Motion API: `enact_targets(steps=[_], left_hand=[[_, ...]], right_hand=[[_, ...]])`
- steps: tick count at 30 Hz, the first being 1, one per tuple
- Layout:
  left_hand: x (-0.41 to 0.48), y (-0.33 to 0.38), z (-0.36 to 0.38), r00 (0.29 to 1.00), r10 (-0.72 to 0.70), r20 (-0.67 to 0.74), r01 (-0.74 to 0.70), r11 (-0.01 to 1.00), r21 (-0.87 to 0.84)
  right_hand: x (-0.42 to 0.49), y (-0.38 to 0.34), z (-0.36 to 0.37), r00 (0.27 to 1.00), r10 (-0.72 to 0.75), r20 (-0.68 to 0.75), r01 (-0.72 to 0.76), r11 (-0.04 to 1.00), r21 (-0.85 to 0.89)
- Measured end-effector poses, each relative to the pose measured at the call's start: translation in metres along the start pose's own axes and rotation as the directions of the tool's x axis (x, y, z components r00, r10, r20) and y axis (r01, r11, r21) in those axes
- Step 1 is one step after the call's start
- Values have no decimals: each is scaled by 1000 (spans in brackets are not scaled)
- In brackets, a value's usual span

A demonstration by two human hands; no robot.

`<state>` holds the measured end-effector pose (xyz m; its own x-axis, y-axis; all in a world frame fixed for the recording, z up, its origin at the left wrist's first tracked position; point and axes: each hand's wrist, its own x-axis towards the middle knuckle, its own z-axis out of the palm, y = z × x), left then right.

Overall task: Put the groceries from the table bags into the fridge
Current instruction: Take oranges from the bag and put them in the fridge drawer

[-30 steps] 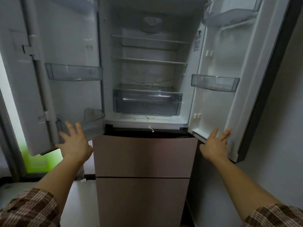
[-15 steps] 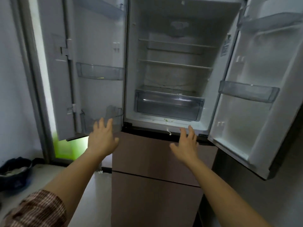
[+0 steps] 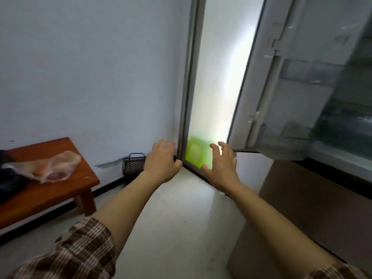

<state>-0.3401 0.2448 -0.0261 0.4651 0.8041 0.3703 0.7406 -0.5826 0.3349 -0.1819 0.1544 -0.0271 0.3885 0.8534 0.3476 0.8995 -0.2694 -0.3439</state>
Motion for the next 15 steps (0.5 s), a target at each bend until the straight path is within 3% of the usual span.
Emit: enact_targets(steps=[10,15], left_hand=[[-3,-302,-40,929,-358,97,350,932,93],[-2,-417,-49,890,-447,92,440,893,90]], right_hand=[[78,-254,210,955,-191,228,169,979,114],[111,-340,286,900,-260,350,220,964,151]])
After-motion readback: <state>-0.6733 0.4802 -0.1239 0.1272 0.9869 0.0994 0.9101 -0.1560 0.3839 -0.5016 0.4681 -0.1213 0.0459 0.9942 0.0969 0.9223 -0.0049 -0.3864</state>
